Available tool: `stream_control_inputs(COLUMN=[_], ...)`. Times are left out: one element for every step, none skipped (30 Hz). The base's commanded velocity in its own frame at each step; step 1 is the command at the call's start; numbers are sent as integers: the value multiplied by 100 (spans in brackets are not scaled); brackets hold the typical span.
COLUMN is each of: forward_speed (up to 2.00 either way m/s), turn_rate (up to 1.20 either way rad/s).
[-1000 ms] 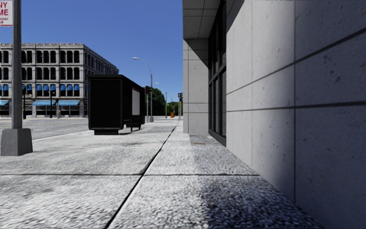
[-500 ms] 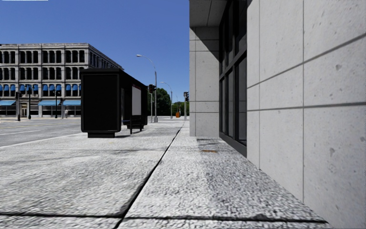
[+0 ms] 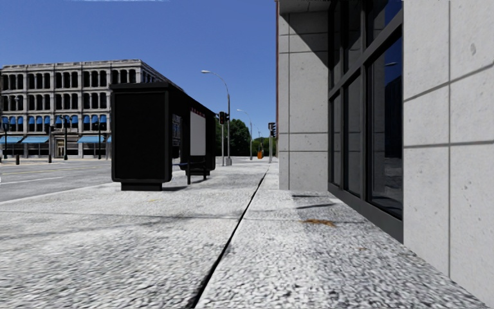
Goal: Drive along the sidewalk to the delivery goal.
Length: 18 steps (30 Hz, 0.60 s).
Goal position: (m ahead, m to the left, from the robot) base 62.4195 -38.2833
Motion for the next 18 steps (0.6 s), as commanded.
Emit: stream_control_inputs(forward_speed=[200, 200, 200, 200, 200, 200, 200, 200, 200, 200, 200, 200, 200, 200, 200, 200, 200, 200], turn_rate=[30, 30, 30, 30, 30, 30, 30, 30, 30, 30, 0, 0, 0, 0, 0, 0, 0, 0])
